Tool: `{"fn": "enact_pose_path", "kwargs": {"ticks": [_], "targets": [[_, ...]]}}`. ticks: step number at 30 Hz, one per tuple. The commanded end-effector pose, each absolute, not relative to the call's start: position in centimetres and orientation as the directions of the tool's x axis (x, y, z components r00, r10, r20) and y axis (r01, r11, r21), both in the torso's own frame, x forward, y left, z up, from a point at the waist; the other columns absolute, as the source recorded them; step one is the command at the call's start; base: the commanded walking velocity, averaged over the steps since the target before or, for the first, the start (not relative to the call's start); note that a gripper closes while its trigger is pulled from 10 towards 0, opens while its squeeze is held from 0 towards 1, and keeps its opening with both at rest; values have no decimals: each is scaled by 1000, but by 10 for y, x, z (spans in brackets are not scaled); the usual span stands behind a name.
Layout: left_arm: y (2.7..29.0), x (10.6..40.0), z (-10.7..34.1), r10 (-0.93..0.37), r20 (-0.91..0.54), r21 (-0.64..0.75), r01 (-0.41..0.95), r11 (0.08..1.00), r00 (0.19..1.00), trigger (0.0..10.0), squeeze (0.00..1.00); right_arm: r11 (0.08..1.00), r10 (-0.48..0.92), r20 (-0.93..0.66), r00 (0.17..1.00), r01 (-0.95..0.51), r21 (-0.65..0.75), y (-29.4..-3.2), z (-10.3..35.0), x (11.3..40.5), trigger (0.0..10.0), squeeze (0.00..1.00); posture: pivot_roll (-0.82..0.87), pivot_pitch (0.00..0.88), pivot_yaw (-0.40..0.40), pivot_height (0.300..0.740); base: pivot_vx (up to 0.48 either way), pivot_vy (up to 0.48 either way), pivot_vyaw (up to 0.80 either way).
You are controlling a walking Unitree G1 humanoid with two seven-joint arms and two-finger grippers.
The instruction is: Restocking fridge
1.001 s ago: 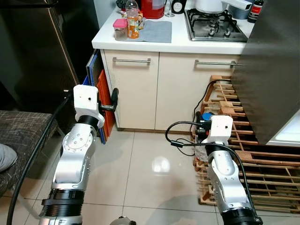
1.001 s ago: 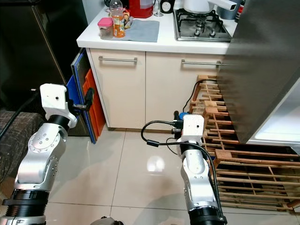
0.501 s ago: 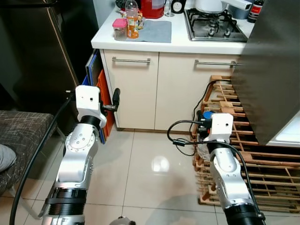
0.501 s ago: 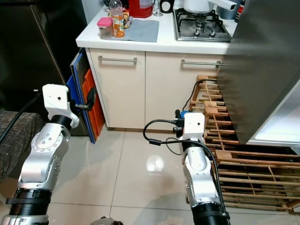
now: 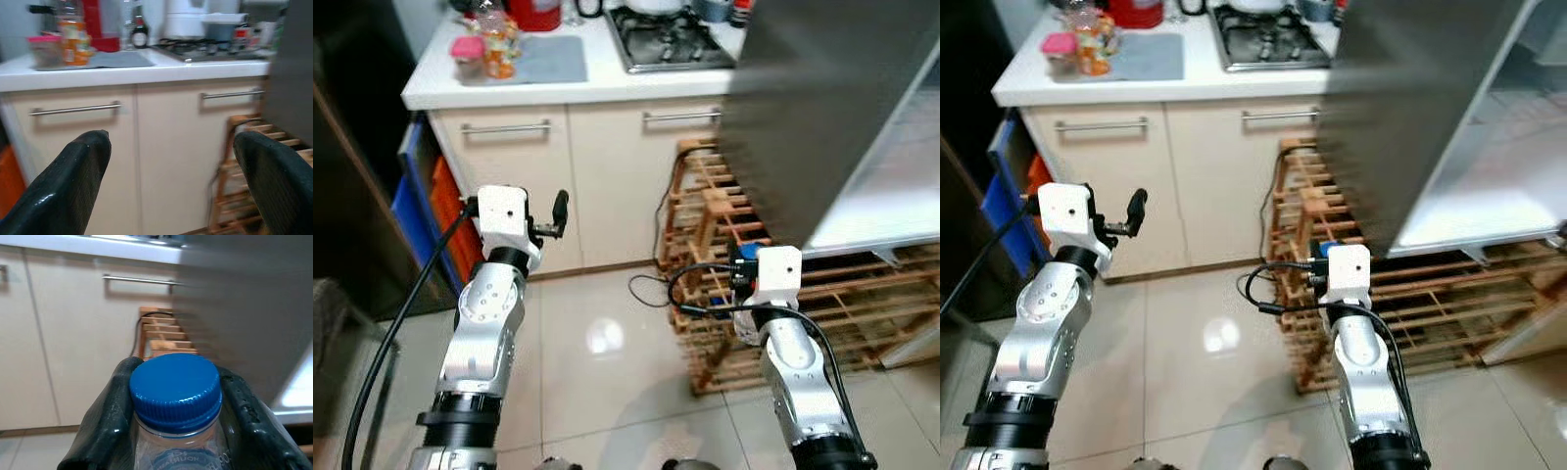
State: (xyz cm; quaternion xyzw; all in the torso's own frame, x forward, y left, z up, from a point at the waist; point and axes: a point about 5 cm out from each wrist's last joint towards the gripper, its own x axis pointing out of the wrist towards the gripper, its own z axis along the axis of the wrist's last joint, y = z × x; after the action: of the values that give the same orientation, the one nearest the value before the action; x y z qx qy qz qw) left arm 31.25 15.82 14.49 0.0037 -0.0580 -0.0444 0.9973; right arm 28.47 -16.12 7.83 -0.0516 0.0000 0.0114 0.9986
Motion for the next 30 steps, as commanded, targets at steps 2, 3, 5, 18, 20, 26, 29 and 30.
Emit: {"fn": "enact_pose_path", "kwargs": {"ticks": [2, 3, 5, 18, 20, 26, 29, 30], "targets": [[153, 310, 144, -139, 138, 3, 140, 990, 981, 10000, 0, 995, -35, 104, 994, 44, -92, -171, 96, 286, 0, 0, -109, 0, -11, 740, 0, -120, -697], [152, 308, 142, -153, 139, 13, 153, 988, 978, 10000, 0, 992, -81, 128, 988, 93, -88, -178, 100, 284, 0, 0, -111, 0, -10, 740, 0, -439, -694], [152, 308, 141, -154, 139, 13, 154, 988, 978, 10000, 0, 990, -93, 130, 987, 105, -91, -180, 101, 284, 0, 0, -111, 0, -10, 740, 0, -441, -694], [141, 313, 140, -219, 152, -1, 221, 975, 964, 10000, 0, 979, -122, 46, 992, 127, -159, -193, 87, 285, 0, 0, -129, 0, -8, 740, 231, -398, -709], [141, 314, 141, -219, 153, -3, 222, 975, 964, 10000, 0, 979, -121, 43, 992, 126, -161, -193, 86, 285, 0, 0, -130, 0, -8, 740, 274, -394, -738], [140, 316, 140, -207, 153, -12, 212, 977, 966, 10000, 0, 978, -126, 35, 991, 130, -162, -196, 82, 284, 0, 0, -130, 0, -1, 740, 0, 0, -742], [139, 316, 141, -217, 153, -6, 221, 975, 964, 10000, 0, 977, -134, 39, 990, 139, -159, -197, 82, 284, 0, 0, -130, 0, -1, 740, 0, 0, -748], [137, 316, 141, -227, 156, -2, 230, 973, 961, 10000, 0, 977, -136, 39, 990, 140, -160, -197, 82, 284, 0, 0, -130, 0, -1, 740, 0, 0, -563]]}}
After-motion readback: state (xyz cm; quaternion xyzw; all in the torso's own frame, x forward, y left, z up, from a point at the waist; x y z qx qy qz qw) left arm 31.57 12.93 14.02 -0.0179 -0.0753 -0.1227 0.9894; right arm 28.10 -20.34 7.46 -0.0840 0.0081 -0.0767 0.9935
